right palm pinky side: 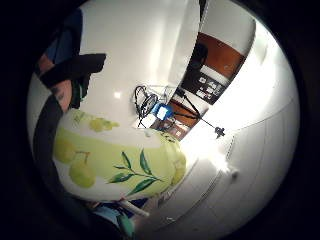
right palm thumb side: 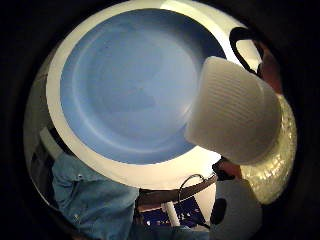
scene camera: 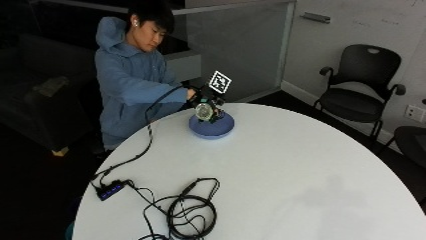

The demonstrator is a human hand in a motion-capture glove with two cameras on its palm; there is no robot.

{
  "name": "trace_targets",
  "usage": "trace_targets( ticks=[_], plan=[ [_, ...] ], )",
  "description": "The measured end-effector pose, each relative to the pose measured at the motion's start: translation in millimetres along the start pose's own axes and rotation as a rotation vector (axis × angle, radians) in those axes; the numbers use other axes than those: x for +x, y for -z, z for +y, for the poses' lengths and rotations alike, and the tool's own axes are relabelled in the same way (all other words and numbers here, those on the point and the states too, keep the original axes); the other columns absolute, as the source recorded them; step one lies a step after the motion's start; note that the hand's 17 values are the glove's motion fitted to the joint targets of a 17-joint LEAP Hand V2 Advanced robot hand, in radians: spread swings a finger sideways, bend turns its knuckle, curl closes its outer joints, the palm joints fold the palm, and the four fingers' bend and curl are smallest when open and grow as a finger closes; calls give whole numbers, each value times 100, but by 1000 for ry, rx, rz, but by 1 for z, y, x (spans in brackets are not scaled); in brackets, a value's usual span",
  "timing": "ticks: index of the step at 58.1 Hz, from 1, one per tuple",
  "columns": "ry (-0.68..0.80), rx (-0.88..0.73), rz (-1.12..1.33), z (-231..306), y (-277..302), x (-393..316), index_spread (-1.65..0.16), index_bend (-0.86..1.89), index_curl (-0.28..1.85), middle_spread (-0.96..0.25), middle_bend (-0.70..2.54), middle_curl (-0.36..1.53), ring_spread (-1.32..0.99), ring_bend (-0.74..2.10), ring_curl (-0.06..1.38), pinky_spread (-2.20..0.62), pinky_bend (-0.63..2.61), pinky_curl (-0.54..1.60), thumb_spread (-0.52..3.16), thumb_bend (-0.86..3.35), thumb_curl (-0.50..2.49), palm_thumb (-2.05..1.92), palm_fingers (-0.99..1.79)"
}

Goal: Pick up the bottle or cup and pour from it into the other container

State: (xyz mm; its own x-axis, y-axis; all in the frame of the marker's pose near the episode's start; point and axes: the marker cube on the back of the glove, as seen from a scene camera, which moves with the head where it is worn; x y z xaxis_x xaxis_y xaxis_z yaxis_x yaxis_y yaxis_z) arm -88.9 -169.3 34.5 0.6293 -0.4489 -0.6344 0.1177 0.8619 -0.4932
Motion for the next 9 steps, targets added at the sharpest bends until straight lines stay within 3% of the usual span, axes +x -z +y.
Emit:
trace_targets(
  ticks=[9],
  plan=[
    [-19,0,-22,1,1,-2,-11,15,43,-4,28,52,-18,39,46,-21,45,39,17,-4,71,105,116]
  ],
)
